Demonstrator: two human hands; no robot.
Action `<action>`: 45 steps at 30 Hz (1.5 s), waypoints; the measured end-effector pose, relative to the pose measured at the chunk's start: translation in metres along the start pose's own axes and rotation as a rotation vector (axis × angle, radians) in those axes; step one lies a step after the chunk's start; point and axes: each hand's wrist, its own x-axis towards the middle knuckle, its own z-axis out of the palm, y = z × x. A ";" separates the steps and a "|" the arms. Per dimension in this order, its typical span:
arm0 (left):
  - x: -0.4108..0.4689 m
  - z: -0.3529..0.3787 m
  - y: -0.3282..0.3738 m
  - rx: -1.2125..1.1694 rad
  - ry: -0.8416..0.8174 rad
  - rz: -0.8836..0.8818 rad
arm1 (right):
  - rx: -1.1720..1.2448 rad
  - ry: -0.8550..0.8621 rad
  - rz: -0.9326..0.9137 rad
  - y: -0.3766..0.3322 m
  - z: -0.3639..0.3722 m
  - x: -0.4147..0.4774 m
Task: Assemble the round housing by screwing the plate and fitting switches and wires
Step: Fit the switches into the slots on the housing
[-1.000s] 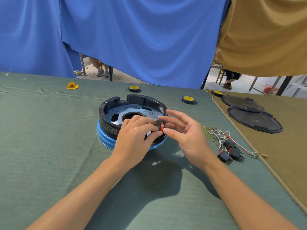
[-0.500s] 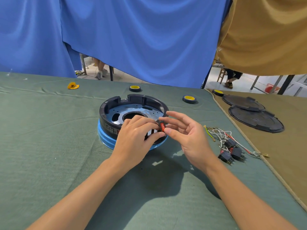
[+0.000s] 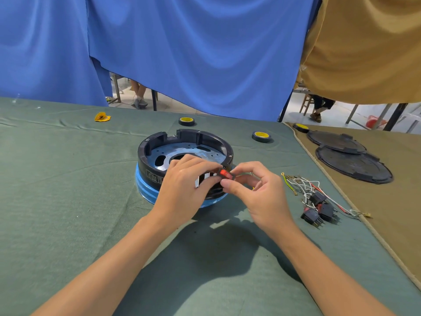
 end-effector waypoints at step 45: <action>-0.005 0.005 0.017 -0.258 0.133 -0.044 | 0.113 0.033 -0.125 -0.010 0.008 -0.014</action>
